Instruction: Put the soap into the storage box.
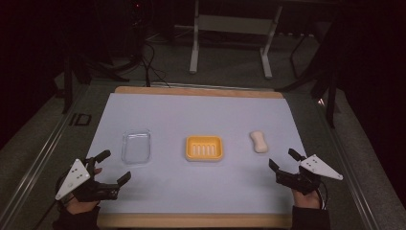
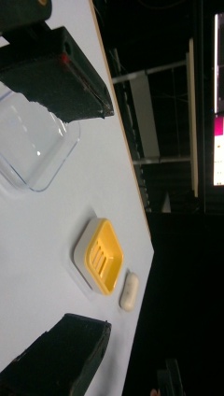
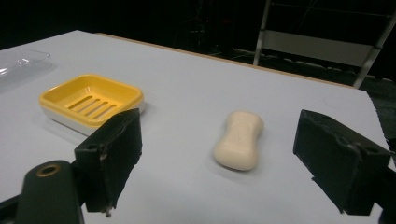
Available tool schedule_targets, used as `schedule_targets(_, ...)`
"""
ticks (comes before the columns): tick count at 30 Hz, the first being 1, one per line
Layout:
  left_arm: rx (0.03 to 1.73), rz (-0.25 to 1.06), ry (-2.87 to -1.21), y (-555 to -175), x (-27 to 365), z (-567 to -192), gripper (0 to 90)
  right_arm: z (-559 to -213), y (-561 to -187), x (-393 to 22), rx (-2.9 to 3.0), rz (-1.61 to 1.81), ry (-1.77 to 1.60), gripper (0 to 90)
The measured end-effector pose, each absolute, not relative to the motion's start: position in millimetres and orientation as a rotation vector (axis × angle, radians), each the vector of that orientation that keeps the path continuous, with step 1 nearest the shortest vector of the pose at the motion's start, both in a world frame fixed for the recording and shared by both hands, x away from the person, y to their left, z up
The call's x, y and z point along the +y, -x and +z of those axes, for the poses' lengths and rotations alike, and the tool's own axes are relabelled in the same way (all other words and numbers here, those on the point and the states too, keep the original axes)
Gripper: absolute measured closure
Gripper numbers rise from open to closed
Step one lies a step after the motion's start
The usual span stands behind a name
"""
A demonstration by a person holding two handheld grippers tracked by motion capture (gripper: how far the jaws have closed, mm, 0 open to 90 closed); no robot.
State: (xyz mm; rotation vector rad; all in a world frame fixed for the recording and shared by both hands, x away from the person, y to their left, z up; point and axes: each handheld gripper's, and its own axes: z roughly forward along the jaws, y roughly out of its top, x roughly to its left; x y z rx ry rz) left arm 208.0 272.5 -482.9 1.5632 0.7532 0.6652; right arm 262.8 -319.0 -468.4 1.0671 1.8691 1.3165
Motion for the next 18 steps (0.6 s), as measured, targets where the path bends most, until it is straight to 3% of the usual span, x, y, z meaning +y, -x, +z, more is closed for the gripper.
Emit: schedule_targets(18,0.719,0.703,-1.625,-204,265,-484,1.2,-455,-280,-319,1.917,1.276,-1.156,14.0)
